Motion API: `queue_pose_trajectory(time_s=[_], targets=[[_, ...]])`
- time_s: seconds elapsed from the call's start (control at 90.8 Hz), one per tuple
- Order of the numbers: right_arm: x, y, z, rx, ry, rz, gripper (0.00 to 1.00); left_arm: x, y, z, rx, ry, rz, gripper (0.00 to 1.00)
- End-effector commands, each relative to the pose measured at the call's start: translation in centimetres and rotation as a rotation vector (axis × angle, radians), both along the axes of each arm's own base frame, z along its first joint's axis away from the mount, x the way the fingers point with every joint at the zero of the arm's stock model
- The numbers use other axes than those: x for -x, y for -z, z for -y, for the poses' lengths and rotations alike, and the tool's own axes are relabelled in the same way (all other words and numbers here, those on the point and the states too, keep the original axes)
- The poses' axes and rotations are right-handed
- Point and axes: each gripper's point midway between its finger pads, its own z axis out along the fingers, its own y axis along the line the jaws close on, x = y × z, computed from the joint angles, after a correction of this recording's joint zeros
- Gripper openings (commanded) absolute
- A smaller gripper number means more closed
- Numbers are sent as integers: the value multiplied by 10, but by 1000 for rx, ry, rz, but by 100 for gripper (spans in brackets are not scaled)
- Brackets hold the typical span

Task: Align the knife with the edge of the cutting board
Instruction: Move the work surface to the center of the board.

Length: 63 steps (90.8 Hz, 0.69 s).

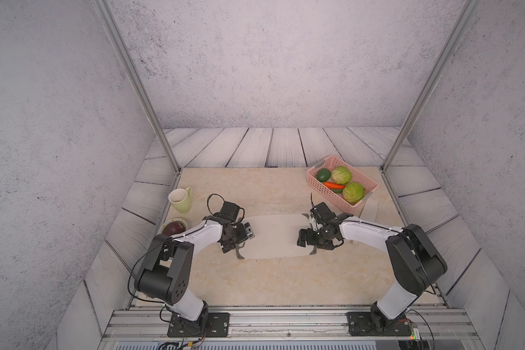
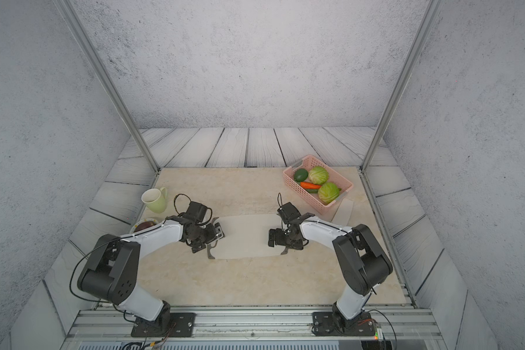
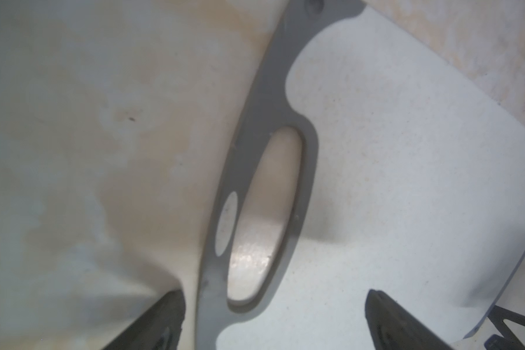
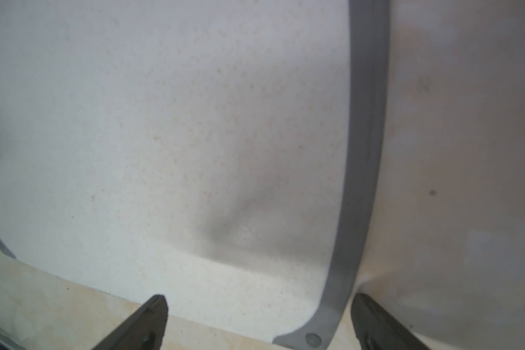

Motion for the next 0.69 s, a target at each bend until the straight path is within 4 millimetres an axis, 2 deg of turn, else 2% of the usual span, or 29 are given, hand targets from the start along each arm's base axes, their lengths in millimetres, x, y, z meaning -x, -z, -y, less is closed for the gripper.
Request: queue_pose_trajectory(time_s=[0.0, 0.198, 0.682], targets=[[2, 1, 6, 15, 26, -4, 99, 10, 16, 3, -20, 3, -67, 98], [2, -2, 9, 24, 34, 4, 99, 5, 14, 10, -33, 21, -59, 98], [6, 4, 15, 50, 53, -10, 99, -8, 12, 22, -55, 48, -66, 98]])
